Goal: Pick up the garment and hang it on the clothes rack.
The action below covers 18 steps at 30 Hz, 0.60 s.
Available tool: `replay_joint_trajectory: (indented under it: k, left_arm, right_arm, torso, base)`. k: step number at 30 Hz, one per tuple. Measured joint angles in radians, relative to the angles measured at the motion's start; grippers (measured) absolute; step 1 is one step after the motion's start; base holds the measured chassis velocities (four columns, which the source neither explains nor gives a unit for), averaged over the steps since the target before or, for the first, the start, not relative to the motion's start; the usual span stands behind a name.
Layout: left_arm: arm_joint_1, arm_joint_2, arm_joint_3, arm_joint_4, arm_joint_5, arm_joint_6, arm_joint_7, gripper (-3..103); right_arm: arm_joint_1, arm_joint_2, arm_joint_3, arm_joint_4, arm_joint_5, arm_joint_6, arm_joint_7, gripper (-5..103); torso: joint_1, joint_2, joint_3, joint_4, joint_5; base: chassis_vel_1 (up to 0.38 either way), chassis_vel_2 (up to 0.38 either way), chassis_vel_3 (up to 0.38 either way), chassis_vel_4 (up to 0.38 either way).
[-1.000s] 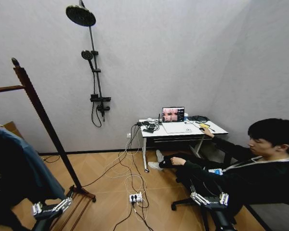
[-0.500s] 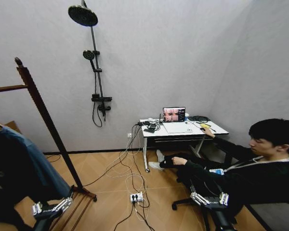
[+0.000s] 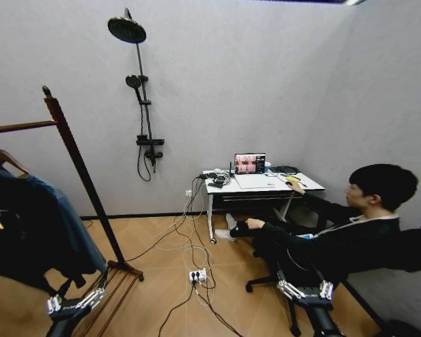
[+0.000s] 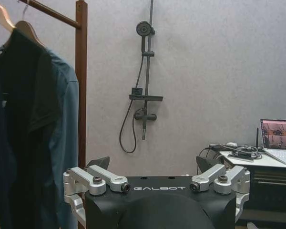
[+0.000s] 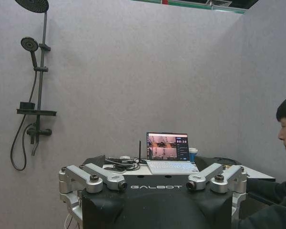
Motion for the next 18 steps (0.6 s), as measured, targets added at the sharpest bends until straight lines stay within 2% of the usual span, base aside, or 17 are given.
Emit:
replay_joint_trajectory:
  k: [1, 5, 6, 7, 9, 11, 13, 14, 17, 18]
  left_arm:
    - [0.000, 0.000, 0.000, 0.000, 0.000, 0.000, 0.000, 100]
    - [0.000, 0.000, 0.000, 0.000, 0.000, 0.000, 0.000, 100]
    - [0.000, 0.000, 0.000, 0.000, 0.000, 0.000, 0.000, 100]
    - [0.000, 0.000, 0.000, 0.000, 0.000, 0.000, 0.000, 100]
    - [0.000, 0.000, 0.000, 0.000, 0.000, 0.000, 0.001, 100]
    - [0.000, 0.000, 0.000, 0.000, 0.000, 0.000, 0.000, 100]
    - [0.000, 0.000, 0.000, 0.000, 0.000, 0.000, 0.000, 100]
    - [0.000, 0.000, 0.000, 0.000, 0.000, 0.000, 0.000, 100]
    - [0.000, 0.000, 0.000, 0.000, 0.000, 0.000, 0.000, 100]
    - [0.000, 0.000, 0.000, 0.000, 0.000, 0.000, 0.000, 100]
  right_arm:
    - [0.000, 0.000, 0.000, 0.000, 0.000, 0.000, 0.000, 100]
    - [0.000, 0.000, 0.000, 0.000, 0.000, 0.000, 0.000, 100]
    - [0.000, 0.000, 0.000, 0.000, 0.000, 0.000, 0.000, 100]
    - [0.000, 0.000, 0.000, 0.000, 0.000, 0.000, 0.000, 100]
    - [0.000, 0.000, 0.000, 0.000, 0.000, 0.000, 0.000, 100]
    - [0.000, 0.000, 0.000, 0.000, 0.000, 0.000, 0.000, 100]
    - [0.000, 0.000, 0.000, 0.000, 0.000, 0.000, 0.000, 100]
    - [0.000, 0.000, 0.000, 0.000, 0.000, 0.000, 0.000, 100]
    - [0.000, 0.000, 0.000, 0.000, 0.000, 0.000, 0.000, 100]
    - [0.000, 0.000, 0.000, 0.000, 0.000, 0.000, 0.000, 100]
  torso:
    - [0.000, 0.000, 0.000, -0.0001, -0.0007]
    - [0.000, 0.000, 0.000, -0.0002, 0.0008]
    - [0.000, 0.000, 0.000, -0.0001, -0.0011]
    - [0.000, 0.000, 0.000, -0.0001, -0.0011]
    - [0.000, 0.000, 0.000, -0.0002, 0.0009]
    - [0.000, 0.000, 0.000, -0.0001, 0.0013]
    - [0.000, 0.000, 0.000, 0.0002, -0.0006]
    - [0.000, 0.000, 0.000, -0.0002, 0.0007]
    - [0.000, 0.000, 0.000, 0.0001, 0.0009]
    - [0.000, 0.000, 0.000, -0.0002, -0.0018]
  base:
    - [0.272, -0.301, -0.295, 0.311]
    - [0.332, -0.336, -0.343, 0.318]
    - [0.329, -0.363, -0.349, 0.351]
    - [0.329, -0.363, -0.349, 0.351]
    - [0.375, -0.350, -0.362, 0.371]
    - [0.381, -0.336, -0.360, 0.378]
    - [0.353, -0.375, -0.353, 0.382]
    - [0.370, -0.358, -0.359, 0.332]
    - [0.348, -0.356, -0.359, 0.352]
    - [0.342, -0.373, -0.348, 0.346]
